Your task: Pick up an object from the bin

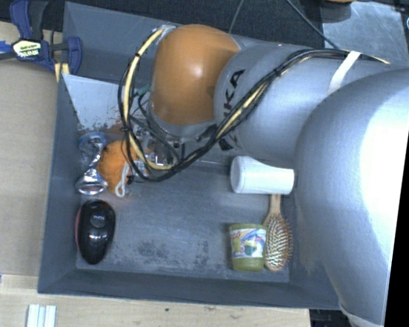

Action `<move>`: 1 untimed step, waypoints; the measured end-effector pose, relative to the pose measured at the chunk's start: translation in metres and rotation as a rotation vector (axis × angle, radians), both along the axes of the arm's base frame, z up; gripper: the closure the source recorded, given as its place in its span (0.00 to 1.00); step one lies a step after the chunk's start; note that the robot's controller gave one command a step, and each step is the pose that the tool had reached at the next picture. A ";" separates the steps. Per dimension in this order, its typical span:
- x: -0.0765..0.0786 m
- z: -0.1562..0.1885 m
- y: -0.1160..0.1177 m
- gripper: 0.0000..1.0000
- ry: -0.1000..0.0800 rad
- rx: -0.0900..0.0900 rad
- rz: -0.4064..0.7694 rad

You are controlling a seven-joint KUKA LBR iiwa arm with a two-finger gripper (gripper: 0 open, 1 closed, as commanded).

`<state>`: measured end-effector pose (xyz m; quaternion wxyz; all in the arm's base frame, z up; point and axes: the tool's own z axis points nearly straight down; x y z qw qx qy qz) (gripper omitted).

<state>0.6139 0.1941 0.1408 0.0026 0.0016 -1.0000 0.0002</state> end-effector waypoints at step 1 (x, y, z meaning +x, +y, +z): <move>0.002 0.005 -0.001 1.00 -0.009 0.001 -0.004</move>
Offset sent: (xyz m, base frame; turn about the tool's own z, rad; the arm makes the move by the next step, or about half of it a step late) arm 0.0000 0.0000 0.0000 0.0000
